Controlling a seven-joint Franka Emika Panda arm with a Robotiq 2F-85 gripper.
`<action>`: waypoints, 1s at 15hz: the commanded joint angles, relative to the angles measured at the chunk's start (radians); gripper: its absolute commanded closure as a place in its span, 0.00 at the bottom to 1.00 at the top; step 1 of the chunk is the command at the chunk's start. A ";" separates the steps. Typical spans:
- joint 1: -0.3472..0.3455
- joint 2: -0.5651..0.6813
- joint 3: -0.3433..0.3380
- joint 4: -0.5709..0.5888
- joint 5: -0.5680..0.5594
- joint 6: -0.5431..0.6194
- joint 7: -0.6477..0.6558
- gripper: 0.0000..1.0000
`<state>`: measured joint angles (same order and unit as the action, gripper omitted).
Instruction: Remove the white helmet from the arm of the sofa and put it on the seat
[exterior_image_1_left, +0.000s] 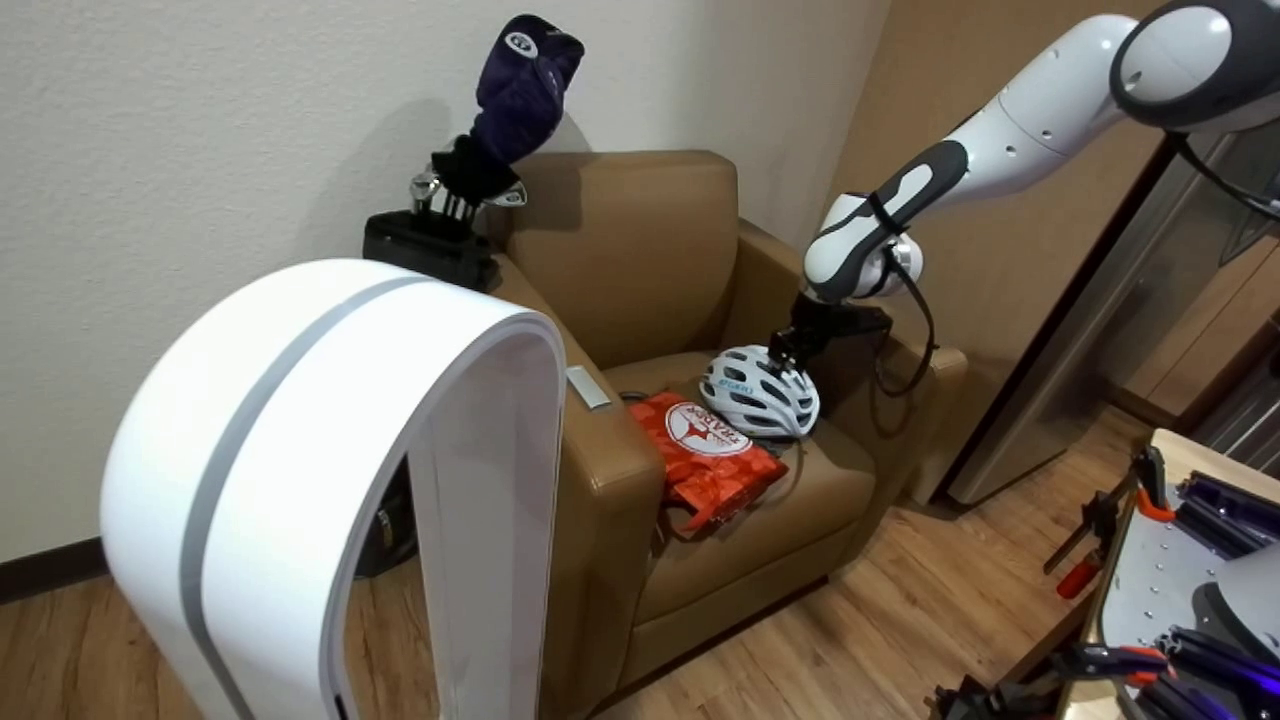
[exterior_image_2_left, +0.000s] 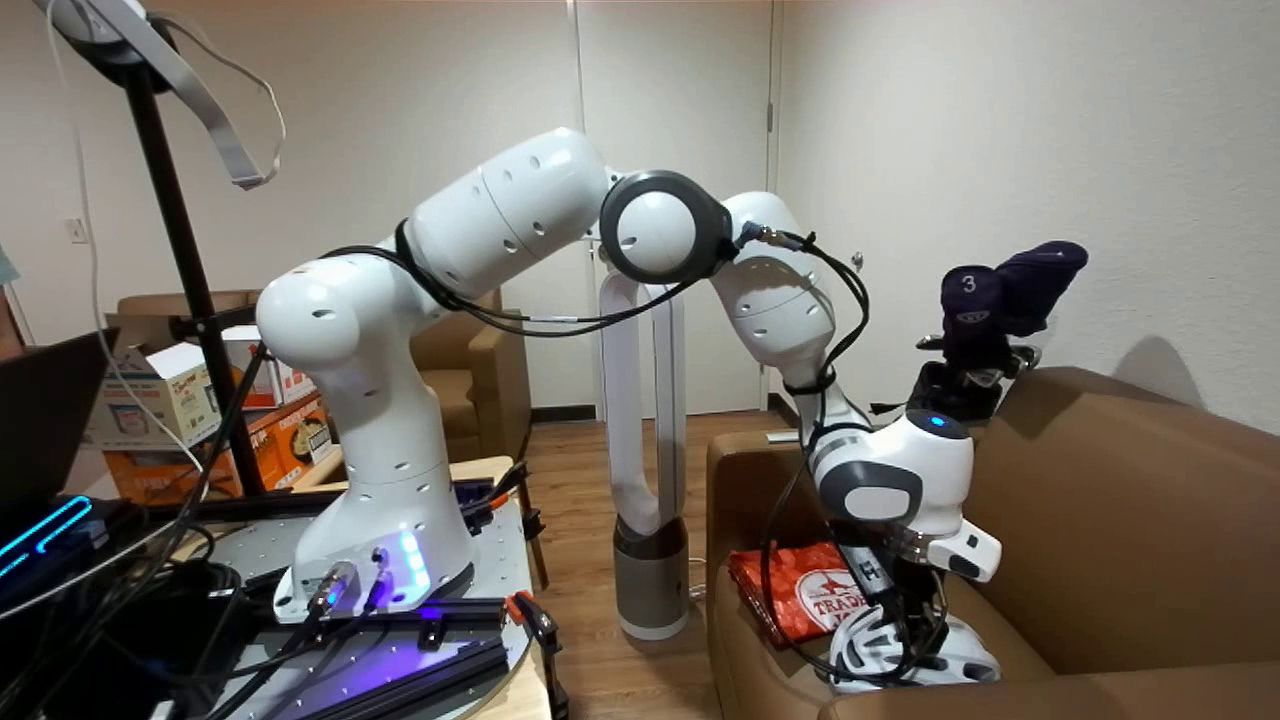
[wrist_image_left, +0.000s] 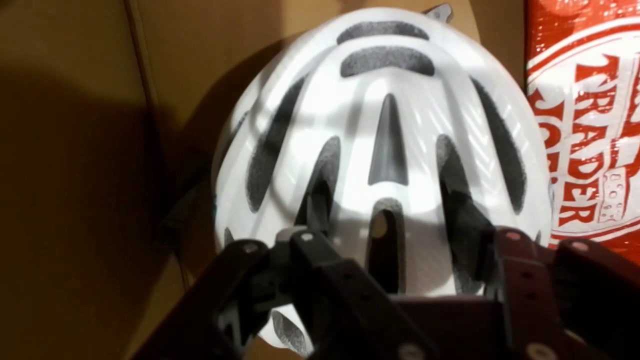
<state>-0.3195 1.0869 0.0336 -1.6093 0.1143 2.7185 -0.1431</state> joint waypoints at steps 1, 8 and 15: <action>-0.015 0.026 0.014 0.034 0.019 0.015 0.000 0.13; -0.035 -0.041 0.032 -0.035 0.028 0.033 -0.011 0.00; -0.052 -0.250 0.045 -0.222 0.033 0.063 -0.011 0.00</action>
<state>-0.3543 0.9802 0.0657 -1.6778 0.1191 2.7586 -0.1427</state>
